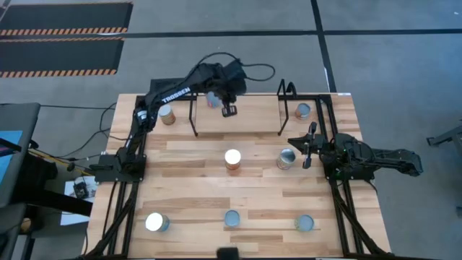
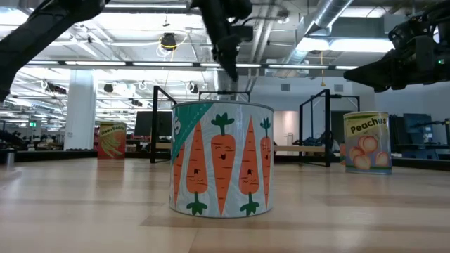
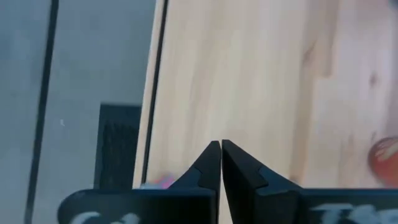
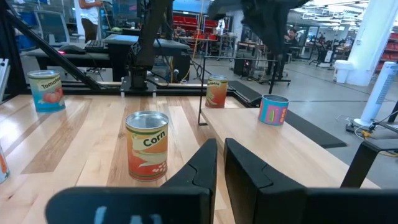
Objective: Pick and place cans onto a shelf
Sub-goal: Put the right orange can on the shelf
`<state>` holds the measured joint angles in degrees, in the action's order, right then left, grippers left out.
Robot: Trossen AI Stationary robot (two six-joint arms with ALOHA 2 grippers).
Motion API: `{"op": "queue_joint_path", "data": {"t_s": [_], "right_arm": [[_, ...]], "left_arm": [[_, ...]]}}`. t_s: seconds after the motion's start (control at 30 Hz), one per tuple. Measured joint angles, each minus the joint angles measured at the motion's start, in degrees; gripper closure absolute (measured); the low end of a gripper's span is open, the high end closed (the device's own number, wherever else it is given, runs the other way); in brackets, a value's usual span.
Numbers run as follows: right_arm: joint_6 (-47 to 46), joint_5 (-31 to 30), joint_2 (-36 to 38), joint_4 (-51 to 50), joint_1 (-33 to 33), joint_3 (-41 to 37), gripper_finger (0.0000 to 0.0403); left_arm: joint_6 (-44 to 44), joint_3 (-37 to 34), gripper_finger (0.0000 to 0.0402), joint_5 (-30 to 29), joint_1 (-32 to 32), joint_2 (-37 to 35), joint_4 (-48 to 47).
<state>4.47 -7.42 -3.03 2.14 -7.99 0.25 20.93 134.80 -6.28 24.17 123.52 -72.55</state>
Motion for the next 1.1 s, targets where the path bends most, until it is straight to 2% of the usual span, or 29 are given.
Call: {"op": "queue_joint_path", "data": {"t_s": [0.2, 0.37, 0.53, 0.7, 0.83, 1.1], "right_arm": [[0.00, 0.00, 0.00, 0.01, 0.00, 0.00, 0.0346], [0.00, 0.00, -0.01, 0.01, -0.02, 0.01, 0.0346], [0.00, 0.00, 0.00, -0.01, -0.02, 0.02, 0.0346], [0.00, 0.00, 0.00, 0.00, -0.01, 0.01, 0.0346], [0.00, 0.00, -0.02, 0.01, -0.01, 0.00, 0.0346], [0.00, 0.00, 0.00, 0.01, -0.02, 0.01, 0.0346]], "left_arm": [[-0.62, -0.27, 0.0401, 0.08, -3.36, -0.28, 7.16], [-2.40, -4.72, 0.0401, 1.38, -3.81, -0.24, 12.43], [-3.25, -12.32, 0.0401, 1.44, -3.94, -0.31, 19.23], [-3.99, -20.38, 0.0402, 1.45, -4.83, -2.53, 27.52], [-4.50, -28.97, 0.0401, 2.95, -5.94, -6.92, 35.82], [-6.27, -51.54, 0.0401, 5.35, -8.78, -22.25, 52.50]]}}
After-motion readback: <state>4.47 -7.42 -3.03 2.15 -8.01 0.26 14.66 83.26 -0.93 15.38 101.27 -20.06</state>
